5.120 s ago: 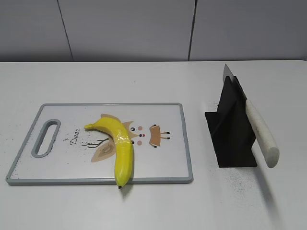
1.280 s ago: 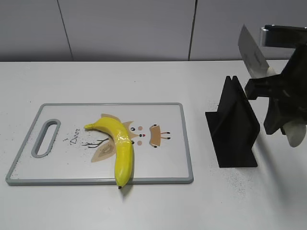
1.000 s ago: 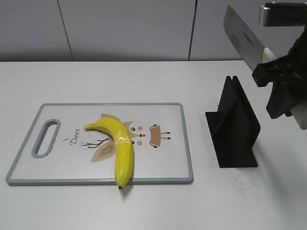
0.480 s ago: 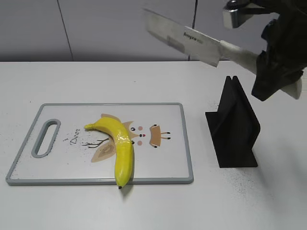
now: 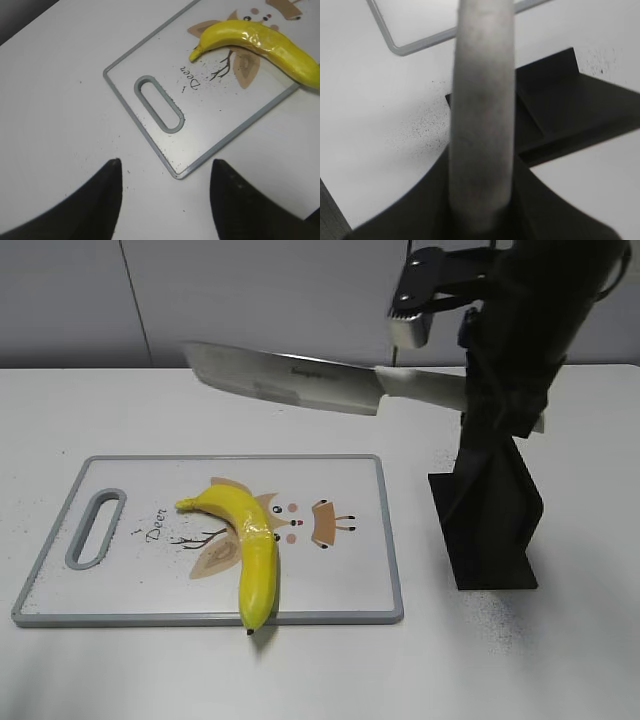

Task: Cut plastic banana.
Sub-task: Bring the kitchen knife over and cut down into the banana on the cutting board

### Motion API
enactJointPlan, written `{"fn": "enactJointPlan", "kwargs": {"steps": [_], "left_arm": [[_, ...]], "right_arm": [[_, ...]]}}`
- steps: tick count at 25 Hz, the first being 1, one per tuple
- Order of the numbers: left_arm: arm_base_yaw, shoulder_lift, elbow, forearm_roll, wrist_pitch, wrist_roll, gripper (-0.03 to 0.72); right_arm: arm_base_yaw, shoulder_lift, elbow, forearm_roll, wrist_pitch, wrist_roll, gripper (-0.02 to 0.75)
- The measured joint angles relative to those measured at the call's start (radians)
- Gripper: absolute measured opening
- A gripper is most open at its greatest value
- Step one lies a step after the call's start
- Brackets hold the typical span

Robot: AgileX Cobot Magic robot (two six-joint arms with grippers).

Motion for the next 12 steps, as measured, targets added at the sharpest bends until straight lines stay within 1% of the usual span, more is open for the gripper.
{"fn": "enactJointPlan", "kwargs": {"steps": [4, 8, 12], "left_arm": [[-0.006, 0.181, -0.142, -0.089, 0.036, 0.195, 0.529], [-0.028, 0.326, -0.251, -0.172, 0.063, 0.334, 0.529], [-0.088, 0.450, -0.324, -0.196, 0.074, 0.481, 0.529]], "right_arm": [[0.049, 0.069, -0.062, 0.005, -0.001, -0.042, 0.166], [0.091, 0.124, -0.102, 0.006, -0.001, -0.138, 0.166], [0.099, 0.169, -0.113, 0.006, -0.002, -0.192, 0.166]]}}
